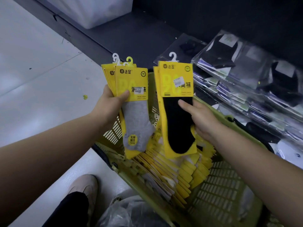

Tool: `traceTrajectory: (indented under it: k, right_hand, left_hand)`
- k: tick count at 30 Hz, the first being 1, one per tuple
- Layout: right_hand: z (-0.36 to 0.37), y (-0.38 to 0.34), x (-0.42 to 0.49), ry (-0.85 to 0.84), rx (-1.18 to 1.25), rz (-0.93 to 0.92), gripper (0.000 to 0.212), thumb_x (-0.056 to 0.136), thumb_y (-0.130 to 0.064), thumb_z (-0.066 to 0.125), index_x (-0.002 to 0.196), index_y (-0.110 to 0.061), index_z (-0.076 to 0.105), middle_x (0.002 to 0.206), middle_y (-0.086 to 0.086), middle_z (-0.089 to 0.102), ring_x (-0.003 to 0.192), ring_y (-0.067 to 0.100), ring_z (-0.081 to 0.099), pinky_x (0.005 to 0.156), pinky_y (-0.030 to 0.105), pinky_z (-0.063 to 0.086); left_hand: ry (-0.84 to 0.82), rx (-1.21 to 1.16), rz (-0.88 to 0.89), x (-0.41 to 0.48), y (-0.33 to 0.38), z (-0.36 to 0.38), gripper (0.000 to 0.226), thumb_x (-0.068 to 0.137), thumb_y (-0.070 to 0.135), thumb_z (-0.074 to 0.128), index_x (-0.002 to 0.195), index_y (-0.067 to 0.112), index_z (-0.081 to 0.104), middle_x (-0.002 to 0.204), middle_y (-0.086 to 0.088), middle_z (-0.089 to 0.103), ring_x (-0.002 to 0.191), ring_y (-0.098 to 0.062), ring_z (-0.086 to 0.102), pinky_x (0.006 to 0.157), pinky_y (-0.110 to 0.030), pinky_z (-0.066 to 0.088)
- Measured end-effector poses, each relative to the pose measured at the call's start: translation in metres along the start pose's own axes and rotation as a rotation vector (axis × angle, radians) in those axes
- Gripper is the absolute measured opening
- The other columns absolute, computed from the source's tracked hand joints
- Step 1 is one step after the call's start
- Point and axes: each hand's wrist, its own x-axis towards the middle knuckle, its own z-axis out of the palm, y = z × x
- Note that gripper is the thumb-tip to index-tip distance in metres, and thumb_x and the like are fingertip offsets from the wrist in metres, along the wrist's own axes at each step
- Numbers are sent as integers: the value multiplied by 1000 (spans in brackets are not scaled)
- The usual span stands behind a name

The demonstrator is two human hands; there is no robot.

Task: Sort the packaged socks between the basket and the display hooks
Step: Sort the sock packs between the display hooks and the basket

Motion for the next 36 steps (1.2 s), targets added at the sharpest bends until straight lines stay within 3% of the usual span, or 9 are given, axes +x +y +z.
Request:
traceTrajectory:
  k: [4,7,9,13,17,20,22,26,36]
  right_hand:
    - [35,4,0,-73,-7,54,10,96,-22,52,104,-23,58,103,-6,67,95,9,65,85,24,51]
    - [50,13,1,5,-231,32,25,95,-38,51,111,-25,36,99,-15,55,90,4,56,74,24,46]
    - [54,18,2,5,-267,-3,35,92,-42,53,112,-29,27,95,-20,52,85,-4,54,66,20,45]
    - [48,27,6,-135,-216,-1,52,91,-43,54,133,-29,26,113,-20,52,92,-8,55,72,12,46]
    - [45,62,-11,-378,-891,94,51,92,-39,56,135,-18,40,135,5,44,114,19,49,85,29,43]
    - [55,99,-32,-606,-1339,109,89,83,-54,62,147,-8,19,155,12,12,138,31,24,108,40,31]
    - [64,112,-41,-547,-1392,47,102,74,-62,65,147,-9,16,154,10,5,138,32,18,110,43,29]
    - [68,118,-49,-466,-1374,-112,97,74,-61,63,147,-16,17,146,5,14,131,30,23,106,42,31]
    - [66,122,-43,-447,-1269,-9,68,88,-25,62,144,-12,27,139,11,31,123,28,38,100,37,39]
  left_hand:
    - [-132,-166,-111,-11,-2,16,43,99,30,45,140,18,38,130,-3,60,112,-21,62,86,-38,53]
    - [-185,-116,-122,-16,-7,18,76,76,54,63,138,20,35,127,2,59,110,-15,61,95,-40,51]
    - [-153,-11,-56,-16,-11,17,83,66,45,80,132,21,36,125,2,59,112,-16,61,98,-42,50]
    - [32,126,105,-2,1,7,65,78,16,77,131,17,40,123,-2,60,111,-19,61,98,-43,50]
    - [161,192,216,11,26,-9,63,77,14,75,128,25,40,124,2,59,112,-19,59,99,-45,48]
    - [179,217,250,10,29,-13,59,79,11,73,124,28,41,122,4,59,111,-16,59,98,-43,49]
    - [183,228,249,9,28,-13,57,81,9,72,125,28,41,121,6,59,110,-16,59,97,-41,50]
    - [164,272,270,4,24,-10,58,83,8,70,130,24,39,115,10,55,105,-13,57,85,-28,49]
    - [142,323,269,2,19,-12,52,84,8,69,119,28,38,115,10,55,109,-15,57,96,-39,49]
